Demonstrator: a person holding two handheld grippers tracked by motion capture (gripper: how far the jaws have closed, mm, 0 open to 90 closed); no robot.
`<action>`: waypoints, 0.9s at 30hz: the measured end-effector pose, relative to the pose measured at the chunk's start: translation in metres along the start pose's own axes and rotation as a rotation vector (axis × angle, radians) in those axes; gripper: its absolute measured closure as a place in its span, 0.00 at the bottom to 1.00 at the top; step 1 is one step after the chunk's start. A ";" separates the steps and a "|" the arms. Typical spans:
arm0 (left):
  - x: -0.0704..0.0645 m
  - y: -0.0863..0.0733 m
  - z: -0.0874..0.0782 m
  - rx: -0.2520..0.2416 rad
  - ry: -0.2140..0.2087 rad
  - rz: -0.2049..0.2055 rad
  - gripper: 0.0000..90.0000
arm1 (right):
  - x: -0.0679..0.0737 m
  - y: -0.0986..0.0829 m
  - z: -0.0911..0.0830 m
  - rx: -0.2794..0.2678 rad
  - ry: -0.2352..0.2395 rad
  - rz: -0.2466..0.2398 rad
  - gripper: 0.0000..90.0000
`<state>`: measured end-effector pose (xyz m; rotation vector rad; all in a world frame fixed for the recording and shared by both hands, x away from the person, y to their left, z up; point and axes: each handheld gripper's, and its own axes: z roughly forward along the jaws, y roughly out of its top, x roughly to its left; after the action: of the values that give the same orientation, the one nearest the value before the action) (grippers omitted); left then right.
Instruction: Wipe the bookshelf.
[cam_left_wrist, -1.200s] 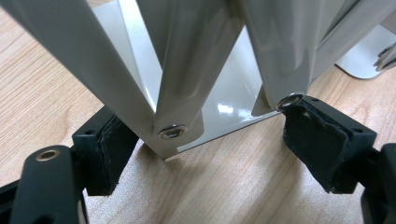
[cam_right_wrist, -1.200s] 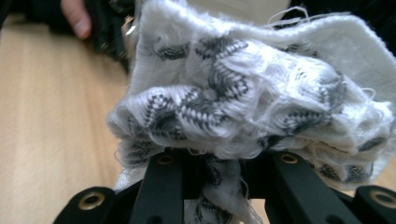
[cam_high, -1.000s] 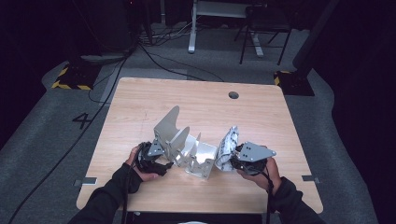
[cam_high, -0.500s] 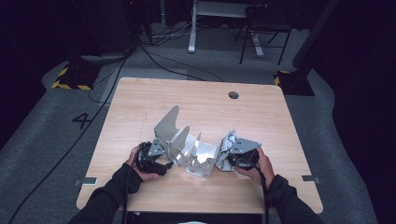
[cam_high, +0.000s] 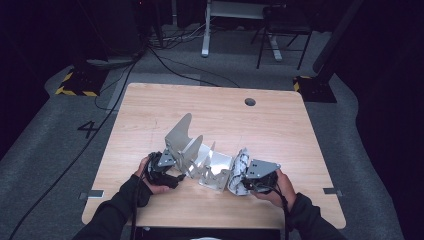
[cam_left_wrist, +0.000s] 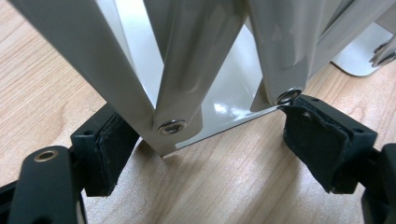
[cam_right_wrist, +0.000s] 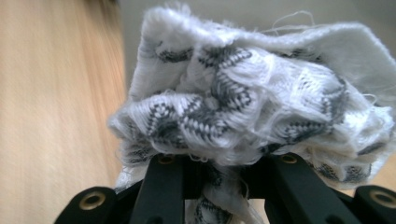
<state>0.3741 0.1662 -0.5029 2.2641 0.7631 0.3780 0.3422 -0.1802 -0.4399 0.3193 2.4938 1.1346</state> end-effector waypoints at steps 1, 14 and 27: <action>0.000 0.000 0.000 0.000 -0.001 -0.001 0.21 | 0.000 0.003 -0.005 -0.015 -0.003 -0.004 0.82; 0.001 0.000 0.000 0.008 -0.011 -0.026 0.21 | 0.021 0.032 -0.038 -0.129 0.047 -0.072 0.83; 0.003 0.000 0.000 0.010 -0.017 -0.029 0.20 | 0.019 -0.009 0.024 0.116 0.105 -0.066 0.83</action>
<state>0.3763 0.1679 -0.5032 2.2600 0.7900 0.3413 0.3350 -0.1630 -0.4655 0.2125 2.6476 1.0080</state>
